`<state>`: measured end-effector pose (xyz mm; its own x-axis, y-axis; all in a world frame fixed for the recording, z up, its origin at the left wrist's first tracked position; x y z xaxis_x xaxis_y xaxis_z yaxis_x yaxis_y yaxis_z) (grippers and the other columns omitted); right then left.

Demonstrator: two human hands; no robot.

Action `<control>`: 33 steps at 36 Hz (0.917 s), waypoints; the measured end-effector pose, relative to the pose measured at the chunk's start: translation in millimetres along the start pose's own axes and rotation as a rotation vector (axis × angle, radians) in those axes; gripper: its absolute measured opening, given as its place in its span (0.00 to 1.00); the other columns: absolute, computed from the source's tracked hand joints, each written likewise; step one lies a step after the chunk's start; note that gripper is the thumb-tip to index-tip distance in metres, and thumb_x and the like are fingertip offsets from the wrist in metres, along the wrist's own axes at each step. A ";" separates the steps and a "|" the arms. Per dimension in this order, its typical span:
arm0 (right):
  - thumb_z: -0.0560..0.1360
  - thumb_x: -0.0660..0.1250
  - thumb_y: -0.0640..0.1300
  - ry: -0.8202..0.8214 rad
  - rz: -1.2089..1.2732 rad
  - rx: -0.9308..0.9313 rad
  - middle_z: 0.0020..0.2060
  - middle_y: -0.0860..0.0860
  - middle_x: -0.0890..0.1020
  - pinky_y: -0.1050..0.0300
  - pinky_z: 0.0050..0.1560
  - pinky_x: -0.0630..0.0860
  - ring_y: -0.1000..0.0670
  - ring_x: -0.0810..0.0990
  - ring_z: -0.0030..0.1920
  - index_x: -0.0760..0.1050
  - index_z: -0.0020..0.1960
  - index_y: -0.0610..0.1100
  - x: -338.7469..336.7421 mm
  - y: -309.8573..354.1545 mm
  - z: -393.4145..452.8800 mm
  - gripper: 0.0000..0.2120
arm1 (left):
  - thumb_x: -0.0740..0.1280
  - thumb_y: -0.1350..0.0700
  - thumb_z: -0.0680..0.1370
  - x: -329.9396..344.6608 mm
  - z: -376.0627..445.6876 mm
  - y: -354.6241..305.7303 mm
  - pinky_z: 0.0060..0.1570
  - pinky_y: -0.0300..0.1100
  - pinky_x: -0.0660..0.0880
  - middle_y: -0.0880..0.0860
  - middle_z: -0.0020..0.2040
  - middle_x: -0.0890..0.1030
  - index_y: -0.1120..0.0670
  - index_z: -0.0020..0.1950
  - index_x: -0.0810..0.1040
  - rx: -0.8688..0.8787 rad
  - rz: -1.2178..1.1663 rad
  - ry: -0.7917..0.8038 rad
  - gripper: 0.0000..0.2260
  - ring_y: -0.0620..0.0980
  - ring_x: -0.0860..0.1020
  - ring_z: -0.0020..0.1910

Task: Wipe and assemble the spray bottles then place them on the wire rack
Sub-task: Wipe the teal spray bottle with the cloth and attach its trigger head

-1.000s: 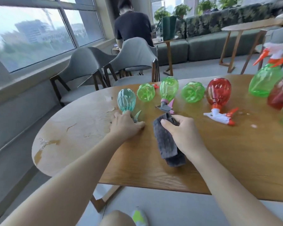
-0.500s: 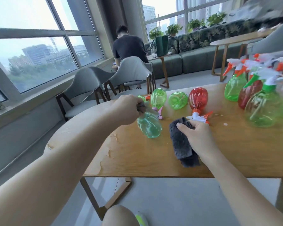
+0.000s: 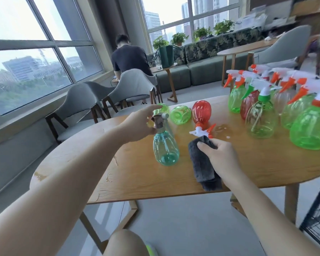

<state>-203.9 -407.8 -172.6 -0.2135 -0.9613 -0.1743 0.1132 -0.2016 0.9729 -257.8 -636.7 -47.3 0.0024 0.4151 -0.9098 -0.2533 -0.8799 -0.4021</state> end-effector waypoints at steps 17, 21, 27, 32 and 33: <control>0.78 0.71 0.44 0.019 0.105 0.064 0.45 0.43 0.86 0.47 0.45 0.77 0.38 0.84 0.50 0.84 0.46 0.49 6.5 -3.7 14.3 0.04 | 0.79 0.71 0.69 104.1 -4.0 64.7 0.65 0.56 0.78 0.56 0.61 0.84 0.49 0.73 0.67 -0.030 -0.918 0.243 0.39 0.58 0.83 0.61; 0.78 0.72 0.44 -0.054 0.117 -0.071 0.41 0.52 0.86 0.40 0.47 0.80 0.45 0.85 0.46 0.83 0.48 0.51 0.9 5.1 17.5 0.03 | 0.80 0.62 0.68 104.5 -1.2 56.4 0.66 0.61 0.76 0.61 0.64 0.82 0.52 0.75 0.67 0.007 -1.060 0.259 0.39 0.63 0.82 0.63; 0.79 0.72 0.41 -0.282 -0.166 -0.564 0.44 0.61 0.85 0.68 0.45 0.76 0.59 0.82 0.47 0.83 0.56 0.50 -16.1 42.2 6.5 0.07 | 0.72 0.57 0.71 111.1 -8.1 20.6 0.55 0.54 0.81 0.58 0.62 0.80 0.53 0.73 0.74 0.090 -1.474 0.356 0.29 0.59 0.81 0.58; 0.79 0.66 0.42 -0.415 -0.417 -0.902 0.49 0.50 0.85 0.67 0.49 0.78 0.55 0.81 0.46 0.83 0.59 0.38 -19.8 59.8 -2.8 0.13 | 0.78 0.54 0.66 128.3 -15.8 -4.0 0.47 0.51 0.82 0.57 0.60 0.82 0.51 0.73 0.71 0.090 -1.655 0.356 0.37 0.57 0.83 0.55; 0.79 0.66 0.41 -0.431 -0.422 -0.930 0.49 0.48 0.85 0.65 0.48 0.78 0.54 0.82 0.46 0.83 0.59 0.37 -21.6 61.2 -3.7 0.12 | 0.79 0.54 0.65 132.1 -16.2 -7.1 0.46 0.51 0.82 0.57 0.61 0.82 0.52 0.75 0.69 0.075 -1.681 0.349 0.39 0.57 0.83 0.55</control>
<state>-188.7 -400.0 -109.9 -0.7061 -0.6724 -0.2219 0.5976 -0.7341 0.3225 -240.1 -579.4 -166.3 0.4840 0.7242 0.4912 0.2064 0.4510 -0.8683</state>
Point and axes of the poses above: each hand's wrist, its own z-axis towards the middle knuckle, its own x-axis out of the palm, y = z × x, the point moved 5 cm from there along z, towards the middle knuckle
